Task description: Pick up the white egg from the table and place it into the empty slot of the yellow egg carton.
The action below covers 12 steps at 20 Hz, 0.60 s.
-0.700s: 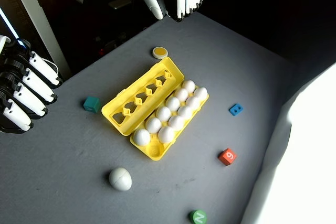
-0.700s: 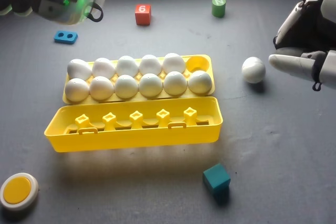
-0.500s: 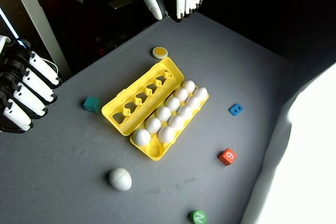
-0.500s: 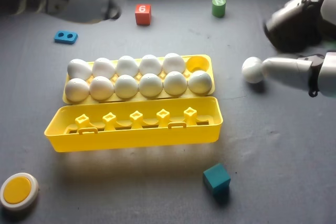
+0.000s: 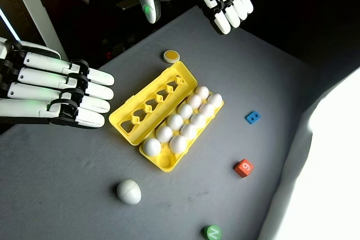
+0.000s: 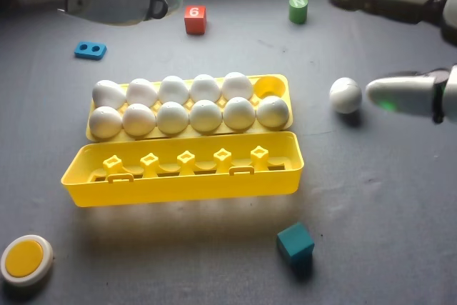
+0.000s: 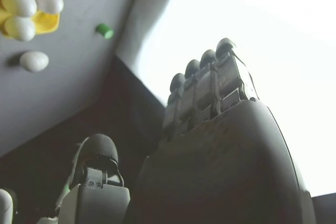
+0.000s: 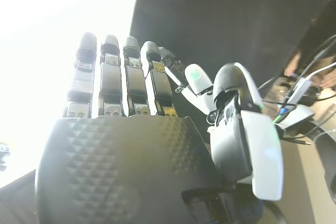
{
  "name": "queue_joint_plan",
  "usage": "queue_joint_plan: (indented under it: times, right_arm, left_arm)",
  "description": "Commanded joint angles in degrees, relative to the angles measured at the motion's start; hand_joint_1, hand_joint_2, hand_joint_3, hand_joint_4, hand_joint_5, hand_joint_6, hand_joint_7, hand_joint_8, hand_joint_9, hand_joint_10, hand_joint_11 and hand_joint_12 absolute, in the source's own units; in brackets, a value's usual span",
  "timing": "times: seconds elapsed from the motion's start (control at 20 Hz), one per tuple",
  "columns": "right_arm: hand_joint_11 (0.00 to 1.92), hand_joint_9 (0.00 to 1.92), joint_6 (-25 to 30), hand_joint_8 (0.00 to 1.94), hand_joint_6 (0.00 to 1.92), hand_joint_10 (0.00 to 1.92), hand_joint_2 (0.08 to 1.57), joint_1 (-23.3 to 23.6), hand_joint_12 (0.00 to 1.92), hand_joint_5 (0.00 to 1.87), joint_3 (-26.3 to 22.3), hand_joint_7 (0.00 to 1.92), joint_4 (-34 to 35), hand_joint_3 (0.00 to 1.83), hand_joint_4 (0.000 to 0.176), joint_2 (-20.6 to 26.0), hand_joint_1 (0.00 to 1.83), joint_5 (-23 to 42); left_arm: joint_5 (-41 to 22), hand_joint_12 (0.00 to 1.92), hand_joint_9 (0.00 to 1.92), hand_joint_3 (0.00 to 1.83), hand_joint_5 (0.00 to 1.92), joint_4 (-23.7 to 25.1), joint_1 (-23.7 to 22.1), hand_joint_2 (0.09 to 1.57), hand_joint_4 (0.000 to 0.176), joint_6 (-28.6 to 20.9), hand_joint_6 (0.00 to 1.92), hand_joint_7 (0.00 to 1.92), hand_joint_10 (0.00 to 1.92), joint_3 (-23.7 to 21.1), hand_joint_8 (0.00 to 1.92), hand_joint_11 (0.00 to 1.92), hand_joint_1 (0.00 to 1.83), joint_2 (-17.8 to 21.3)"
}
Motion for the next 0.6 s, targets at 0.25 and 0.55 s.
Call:
queue_joint_plan:
  times: [0.25,0.55]
  right_arm:
    - [0.00,0.00,9.9,0.00,0.02,0.00,0.85,1.3,0.00,0.26,7.5,0.00,-12.1,0.00,0.176,-2.5,0.21,-2.9]
    - [0.00,0.00,13.0,0.00,0.02,0.00,0.77,3.8,0.00,0.53,13.6,0.01,-18.3,0.00,0.176,-6.9,0.47,-8.8]
  left_arm:
    - [1.6,0.00,0.02,0.01,0.03,5.3,-0.4,1.26,0.000,0.2,0.00,0.05,0.00,0.0,0.00,0.00,0.00,0.2]
    - [1.7,0.00,0.00,0.01,0.03,5.6,-0.3,1.26,0.000,0.2,0.00,0.04,0.00,0.0,0.00,0.00,0.00,0.3]
